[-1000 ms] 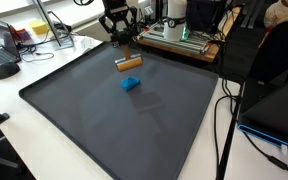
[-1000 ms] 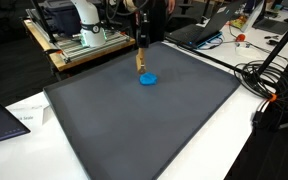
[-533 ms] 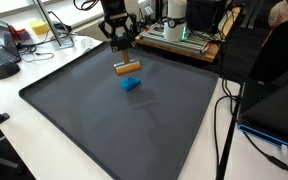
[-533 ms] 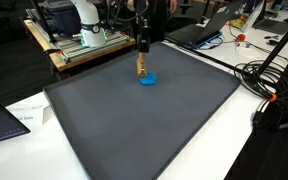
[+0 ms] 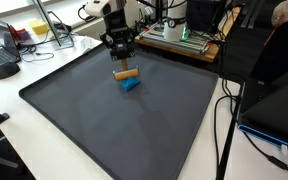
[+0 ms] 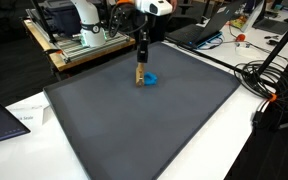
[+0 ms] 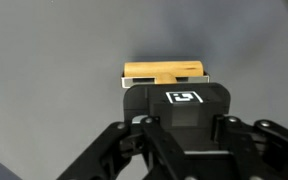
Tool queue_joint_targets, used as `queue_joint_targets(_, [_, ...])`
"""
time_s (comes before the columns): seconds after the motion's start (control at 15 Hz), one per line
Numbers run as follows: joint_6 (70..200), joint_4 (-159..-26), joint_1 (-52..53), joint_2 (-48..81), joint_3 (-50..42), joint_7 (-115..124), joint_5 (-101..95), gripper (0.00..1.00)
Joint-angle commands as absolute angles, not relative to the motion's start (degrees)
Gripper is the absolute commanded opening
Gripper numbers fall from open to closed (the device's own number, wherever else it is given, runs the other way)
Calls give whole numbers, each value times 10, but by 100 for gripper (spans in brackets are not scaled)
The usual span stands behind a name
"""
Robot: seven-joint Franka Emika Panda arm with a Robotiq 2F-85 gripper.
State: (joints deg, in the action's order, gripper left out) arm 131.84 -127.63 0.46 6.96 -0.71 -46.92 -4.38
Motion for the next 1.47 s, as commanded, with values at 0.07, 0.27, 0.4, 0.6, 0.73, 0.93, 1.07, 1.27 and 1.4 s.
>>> queue_joint_targets(0.07, [1337,-1288,0,61,2,-452,-51,22])
queue_joint_targets(0.27, [1340,-1285,2,59,6,-453,-51,22])
queue_joint_targets(0.4, [1341,-1282,3,62,10,-456,-52,22])
queue_joint_targets(0.6, [1343,-1280,4,68,14,-459,-52,22])
queue_joint_targets(0.73, [1344,-1280,3,74,16,-465,-48,22])
queue_joint_targets(0.93, [1360,-1280,3,79,21,-478,-38,22])
queue_joint_targets(1.07, [1370,-1277,4,83,25,-483,-35,22])
queue_joint_targets(1.27, [1376,-1276,3,89,30,-497,-27,22])
queue_joint_targets(1.4, [1383,-1276,2,95,32,-509,-18,22])
